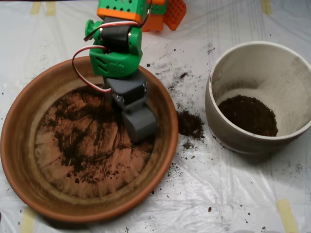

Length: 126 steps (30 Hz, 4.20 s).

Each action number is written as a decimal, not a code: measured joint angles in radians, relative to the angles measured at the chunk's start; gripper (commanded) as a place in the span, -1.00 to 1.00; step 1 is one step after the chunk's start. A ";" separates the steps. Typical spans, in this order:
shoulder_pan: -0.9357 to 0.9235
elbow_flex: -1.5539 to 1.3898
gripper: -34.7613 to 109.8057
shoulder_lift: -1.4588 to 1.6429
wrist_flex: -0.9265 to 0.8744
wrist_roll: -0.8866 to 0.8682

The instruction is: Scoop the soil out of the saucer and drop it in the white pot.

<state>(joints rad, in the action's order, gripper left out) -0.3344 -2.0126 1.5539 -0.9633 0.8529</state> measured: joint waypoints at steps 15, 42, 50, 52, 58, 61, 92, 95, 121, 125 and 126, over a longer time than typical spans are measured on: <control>-0.115 -0.095 -0.23 0.086 0.011 0.337; -0.198 -0.106 -0.53 0.089 -0.008 0.212; -0.098 -0.040 -0.53 0.187 -0.040 -0.272; -0.063 -0.009 -0.53 0.238 -0.066 -0.351; 0.055 0.124 -0.53 0.357 -0.192 -0.518; 0.117 0.212 -0.53 0.382 -0.252 -0.571; 0.706 0.718 -0.04 0.138 -0.468 -0.595; 0.706 0.695 -0.06 0.186 -0.468 -0.614; 0.494 -0.390 -0.04 1.528 -0.137 -0.595; 0.463 -0.522 -0.04 1.698 -0.130 -0.597; 0.460 -0.543 -0.04 1.715 -0.132 -0.600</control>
<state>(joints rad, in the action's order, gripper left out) 0.1258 -2.5556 3.2689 -1.0953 0.2531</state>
